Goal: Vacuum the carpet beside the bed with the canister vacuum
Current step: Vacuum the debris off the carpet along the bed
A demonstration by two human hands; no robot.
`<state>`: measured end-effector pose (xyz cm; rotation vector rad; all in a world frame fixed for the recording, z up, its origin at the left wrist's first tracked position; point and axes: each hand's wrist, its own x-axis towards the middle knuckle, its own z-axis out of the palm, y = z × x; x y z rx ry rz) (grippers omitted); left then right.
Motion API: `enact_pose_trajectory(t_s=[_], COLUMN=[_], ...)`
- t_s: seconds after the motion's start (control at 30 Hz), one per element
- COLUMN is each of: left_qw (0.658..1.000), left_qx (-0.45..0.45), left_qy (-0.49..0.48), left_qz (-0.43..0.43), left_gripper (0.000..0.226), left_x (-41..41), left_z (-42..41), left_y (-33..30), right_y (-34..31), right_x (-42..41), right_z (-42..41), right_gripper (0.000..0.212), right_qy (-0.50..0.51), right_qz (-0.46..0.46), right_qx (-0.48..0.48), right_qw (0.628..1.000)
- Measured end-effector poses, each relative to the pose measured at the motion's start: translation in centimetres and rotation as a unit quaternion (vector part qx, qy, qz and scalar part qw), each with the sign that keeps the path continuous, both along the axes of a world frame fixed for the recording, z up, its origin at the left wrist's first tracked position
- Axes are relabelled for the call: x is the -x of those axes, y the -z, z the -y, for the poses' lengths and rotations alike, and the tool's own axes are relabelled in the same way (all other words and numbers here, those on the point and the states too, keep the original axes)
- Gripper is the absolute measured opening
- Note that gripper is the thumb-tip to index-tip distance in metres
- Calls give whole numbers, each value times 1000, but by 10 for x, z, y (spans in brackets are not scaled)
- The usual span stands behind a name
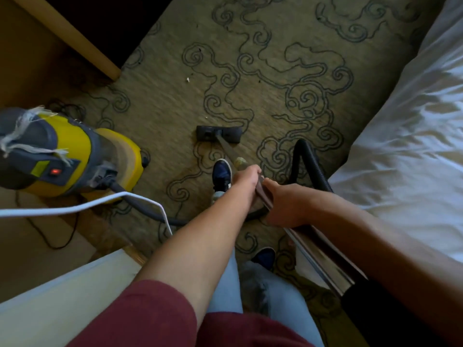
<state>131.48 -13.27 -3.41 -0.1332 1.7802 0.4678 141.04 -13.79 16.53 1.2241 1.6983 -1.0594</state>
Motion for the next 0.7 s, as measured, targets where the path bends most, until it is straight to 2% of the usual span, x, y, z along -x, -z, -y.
enact_pose_trajectory(t_s=[0.07, 0.13, 0.27, 0.33, 0.43, 0.57, 0.7], left_qw=[1000, 999, 999, 998, 998, 999, 999], left_qx=[-15, -29, -20, -21, -30, -29, -38], left_qy=[7, 16, 29, 51, 56, 20, 22], left_qz=[-3, -12, -26, -11, -13, -10, -26], left_gripper=[51, 62, 22, 21, 26, 32, 12], left_x=[20, 42, 75, 88, 109, 142, 182], left_z=[-20, -44, -104, -133, -178, -238, -295], left_y=[5, 9, 17, 18, 14, 14, 25], right_y=[4, 13, 28, 31, 36, 50, 62], right_x=[17, 37, 68, 78, 101, 136, 175], right_z=[-16, -36, -91, -122, -170, -229, -281], right_gripper=[92, 89, 74, 68, 71, 78, 80], right_qy=[12, 28, 11, 2, -31, -14, -4], right_qz=[-16, -35, -63, -77, -64, -66, -73], right_qx=[-11, -20, -23, -21, -25, -30, -36], right_qw=[1000, 999, 998, 997, 997, 997, 997])
